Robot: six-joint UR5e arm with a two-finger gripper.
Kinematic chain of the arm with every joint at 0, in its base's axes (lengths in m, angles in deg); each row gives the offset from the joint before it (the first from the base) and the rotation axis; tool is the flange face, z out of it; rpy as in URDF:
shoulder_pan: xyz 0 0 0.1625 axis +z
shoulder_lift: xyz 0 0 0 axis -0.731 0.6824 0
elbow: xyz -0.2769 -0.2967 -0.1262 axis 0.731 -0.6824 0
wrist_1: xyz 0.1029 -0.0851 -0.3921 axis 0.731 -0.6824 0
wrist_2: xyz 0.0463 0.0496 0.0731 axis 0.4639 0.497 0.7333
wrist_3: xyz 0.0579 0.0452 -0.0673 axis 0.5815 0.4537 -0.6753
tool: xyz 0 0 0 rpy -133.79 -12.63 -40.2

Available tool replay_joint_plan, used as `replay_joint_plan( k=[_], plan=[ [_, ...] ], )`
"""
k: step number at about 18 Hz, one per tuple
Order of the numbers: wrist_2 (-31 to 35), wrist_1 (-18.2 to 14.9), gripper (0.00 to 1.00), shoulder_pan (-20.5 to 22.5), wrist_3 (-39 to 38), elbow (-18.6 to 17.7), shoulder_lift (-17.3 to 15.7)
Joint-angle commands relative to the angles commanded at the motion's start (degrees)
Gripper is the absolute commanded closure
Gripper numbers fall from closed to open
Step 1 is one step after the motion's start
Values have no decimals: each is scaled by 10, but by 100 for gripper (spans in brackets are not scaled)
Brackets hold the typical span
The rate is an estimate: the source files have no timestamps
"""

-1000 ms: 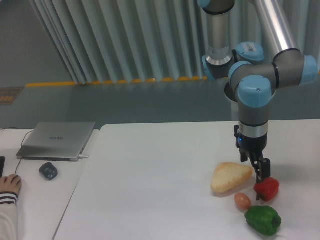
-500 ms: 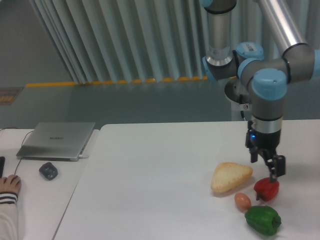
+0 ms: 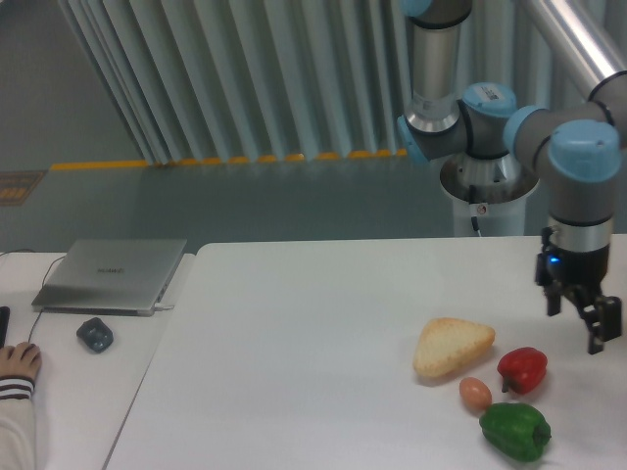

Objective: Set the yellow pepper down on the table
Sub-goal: 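Move the gripper sideways away from the table items, out of view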

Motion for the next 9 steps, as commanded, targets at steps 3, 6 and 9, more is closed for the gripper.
replay_joint_plan(
  k=[3, 6, 9],
  plan=[
    [30, 1, 0, 14, 56, 0, 1],
    [47, 2, 0, 48, 123, -1, 2],
    [47, 3, 0, 69, 195, 2, 4]
  ],
)
